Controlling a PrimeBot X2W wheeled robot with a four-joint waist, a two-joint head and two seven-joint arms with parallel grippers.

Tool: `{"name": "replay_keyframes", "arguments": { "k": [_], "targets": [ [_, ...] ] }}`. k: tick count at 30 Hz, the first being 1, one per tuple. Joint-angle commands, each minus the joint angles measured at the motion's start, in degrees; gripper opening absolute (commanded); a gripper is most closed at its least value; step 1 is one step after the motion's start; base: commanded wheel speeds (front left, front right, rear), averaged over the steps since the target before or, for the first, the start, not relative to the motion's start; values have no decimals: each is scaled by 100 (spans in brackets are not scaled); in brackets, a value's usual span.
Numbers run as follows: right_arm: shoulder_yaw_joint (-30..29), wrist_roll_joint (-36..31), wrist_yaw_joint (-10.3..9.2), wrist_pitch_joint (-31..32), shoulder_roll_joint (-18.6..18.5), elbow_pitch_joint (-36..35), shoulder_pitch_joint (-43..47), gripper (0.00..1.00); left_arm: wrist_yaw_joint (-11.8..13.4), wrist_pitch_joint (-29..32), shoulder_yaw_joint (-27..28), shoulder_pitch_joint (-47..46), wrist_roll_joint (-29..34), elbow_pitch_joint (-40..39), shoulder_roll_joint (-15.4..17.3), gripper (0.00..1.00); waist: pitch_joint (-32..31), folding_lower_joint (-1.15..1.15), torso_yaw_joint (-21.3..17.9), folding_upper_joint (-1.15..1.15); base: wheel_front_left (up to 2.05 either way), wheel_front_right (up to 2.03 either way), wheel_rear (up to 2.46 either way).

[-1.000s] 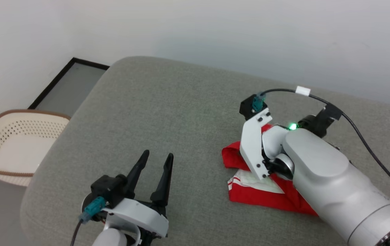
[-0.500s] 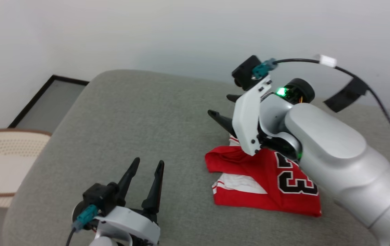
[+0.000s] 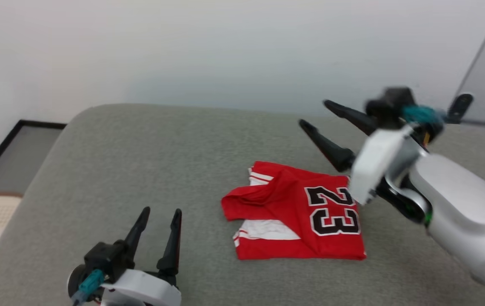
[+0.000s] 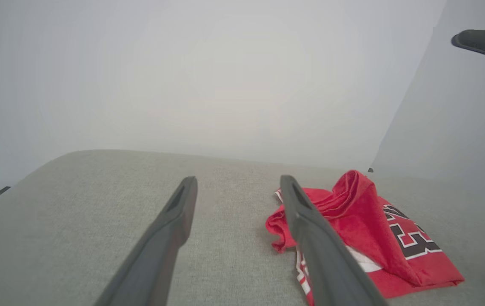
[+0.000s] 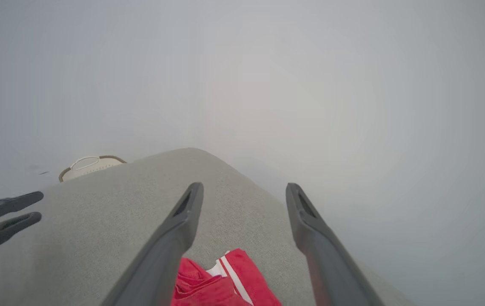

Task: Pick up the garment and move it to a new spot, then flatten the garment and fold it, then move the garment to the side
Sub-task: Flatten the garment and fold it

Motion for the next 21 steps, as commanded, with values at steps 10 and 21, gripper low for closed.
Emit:
{"name": "replay_keyframes", "arguments": {
  "k": [10, 21],
  "targets": [
    [-1298, -310, -10, -1010, -201, 2, 1720, 100, -13, -10, 381, 451, 298, -501, -148, 100, -65, 0, -647, 0, 0, 0, 0],
    [-4159, -1974, -10, -1016, 580, -1139, 4005, 100, -13, -10, 514, 767, 57, -791, -296, 100, -6, 0, -814, 0, 0, 0, 0]
  ]
}}
